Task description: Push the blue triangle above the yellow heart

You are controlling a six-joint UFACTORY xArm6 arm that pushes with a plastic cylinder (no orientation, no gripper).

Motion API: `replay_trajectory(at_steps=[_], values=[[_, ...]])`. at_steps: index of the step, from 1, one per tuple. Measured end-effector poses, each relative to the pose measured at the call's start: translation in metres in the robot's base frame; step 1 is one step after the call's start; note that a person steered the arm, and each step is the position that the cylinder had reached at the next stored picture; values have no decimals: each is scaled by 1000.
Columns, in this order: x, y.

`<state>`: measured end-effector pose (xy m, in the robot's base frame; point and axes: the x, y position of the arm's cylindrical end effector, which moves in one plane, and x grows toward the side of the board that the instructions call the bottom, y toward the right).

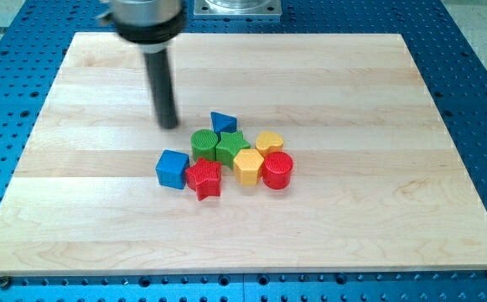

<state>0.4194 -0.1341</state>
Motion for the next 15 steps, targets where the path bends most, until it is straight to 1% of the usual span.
replay_trajectory(at_steps=[1,2,4,5,6,7,8,9,11,12,13,14,15], values=[[95,-23],[123,-7],[52,45],[37,59],[27,92],[11,75],[-3,73],[-4,145],[-8,215],[-4,217],[-25,229],[-40,122],[-76,109]])
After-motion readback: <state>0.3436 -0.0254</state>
